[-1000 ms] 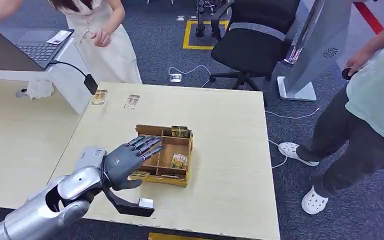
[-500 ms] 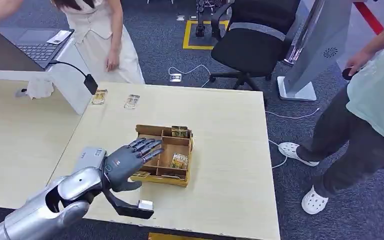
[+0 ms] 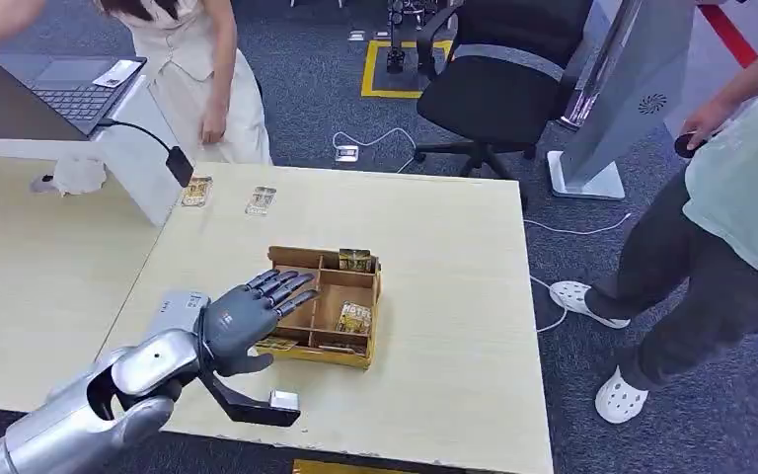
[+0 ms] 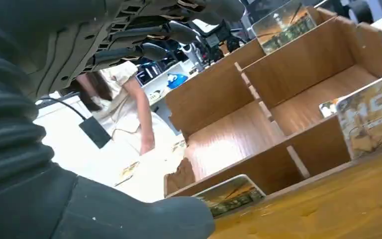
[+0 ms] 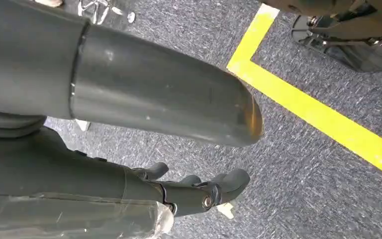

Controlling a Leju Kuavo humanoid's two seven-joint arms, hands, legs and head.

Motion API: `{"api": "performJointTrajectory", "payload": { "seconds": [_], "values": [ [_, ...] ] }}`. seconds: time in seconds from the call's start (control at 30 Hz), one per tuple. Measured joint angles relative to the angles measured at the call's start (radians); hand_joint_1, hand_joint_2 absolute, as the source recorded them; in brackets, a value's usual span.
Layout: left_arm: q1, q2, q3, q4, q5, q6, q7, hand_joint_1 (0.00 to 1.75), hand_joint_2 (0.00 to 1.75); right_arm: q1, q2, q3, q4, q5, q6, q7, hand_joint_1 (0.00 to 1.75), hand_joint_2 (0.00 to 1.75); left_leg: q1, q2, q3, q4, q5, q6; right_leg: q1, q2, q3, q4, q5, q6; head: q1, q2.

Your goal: Pass the card to the sensor for recognition and then transmit it.

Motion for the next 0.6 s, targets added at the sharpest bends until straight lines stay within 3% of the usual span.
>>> {"api": "performJointTrajectory", "payload": {
  "seconds": [0.6],
  "values": [
    [0.023, 0.000, 0.017, 0.024, -0.025, -0.002, 0.016, 0.00, 1.75, 0.017, 0.000, -0.035, -0.016, 0.030, 0.006, 0.018, 0.00, 0.00, 0.000, 0.000, 0.000, 0.000, 0.000, 0.000, 0.000, 0.000, 0.000, 0.000, 0.000, 0.000, 0.000, 0.000]
  ]
}}
